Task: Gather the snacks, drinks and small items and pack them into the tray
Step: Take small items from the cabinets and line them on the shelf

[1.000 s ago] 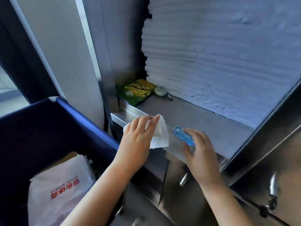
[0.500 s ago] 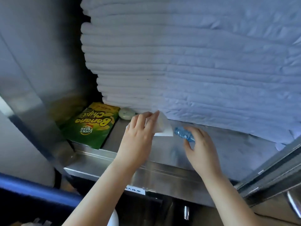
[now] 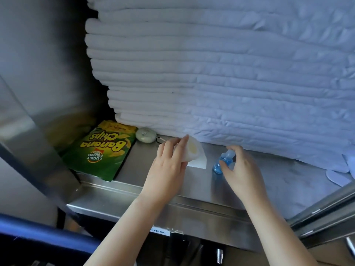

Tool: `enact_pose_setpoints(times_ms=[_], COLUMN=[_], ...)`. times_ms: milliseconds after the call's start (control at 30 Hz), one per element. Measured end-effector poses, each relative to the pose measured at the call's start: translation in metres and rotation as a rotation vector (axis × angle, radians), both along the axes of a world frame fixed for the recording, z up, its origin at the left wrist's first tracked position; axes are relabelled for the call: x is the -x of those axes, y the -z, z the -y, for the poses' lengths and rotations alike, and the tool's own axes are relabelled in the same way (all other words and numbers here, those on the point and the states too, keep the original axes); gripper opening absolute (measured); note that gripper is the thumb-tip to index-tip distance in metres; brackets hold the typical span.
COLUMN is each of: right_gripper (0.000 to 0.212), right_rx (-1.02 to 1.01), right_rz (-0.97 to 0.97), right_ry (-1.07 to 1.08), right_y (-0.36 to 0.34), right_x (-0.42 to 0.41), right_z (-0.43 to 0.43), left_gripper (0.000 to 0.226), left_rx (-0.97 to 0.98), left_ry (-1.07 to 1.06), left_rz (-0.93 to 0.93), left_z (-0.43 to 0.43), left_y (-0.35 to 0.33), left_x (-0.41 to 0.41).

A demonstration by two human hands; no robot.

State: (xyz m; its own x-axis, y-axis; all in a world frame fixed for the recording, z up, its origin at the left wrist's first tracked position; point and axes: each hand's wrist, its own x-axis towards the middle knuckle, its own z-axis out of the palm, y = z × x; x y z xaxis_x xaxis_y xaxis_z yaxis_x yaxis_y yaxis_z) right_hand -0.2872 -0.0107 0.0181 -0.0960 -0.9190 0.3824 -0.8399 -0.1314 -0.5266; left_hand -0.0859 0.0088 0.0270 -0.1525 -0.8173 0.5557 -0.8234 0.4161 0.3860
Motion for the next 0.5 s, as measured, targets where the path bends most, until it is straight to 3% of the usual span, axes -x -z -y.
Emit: enact_pose_setpoints(times_ms=[333,433,500], right_gripper=[0.025,0.042,0.053], right_rx=[-0.033,-0.035,0.141], right_rz=[-0.032,-0.018,0.025], right_ry=[-0.063,-0.031,-0.069], right_y=[0.001,-0.001,-0.008], right_x=[-0.007,-0.011,-0.019], right_z=[-0.001,-0.003,-0.006], left_gripper=[0.063,0.063,0.063], left_rx=[0.013,0.018,0.024], left_ry=[-0.01,-0.017,-0.022], left_rz=[-0.041,-0.046,-0.053], left_z=[0.0,0.001,0.0], left_y=[0.003,0.004,0.005], left_x=[-0.001,-0.003,-0.005])
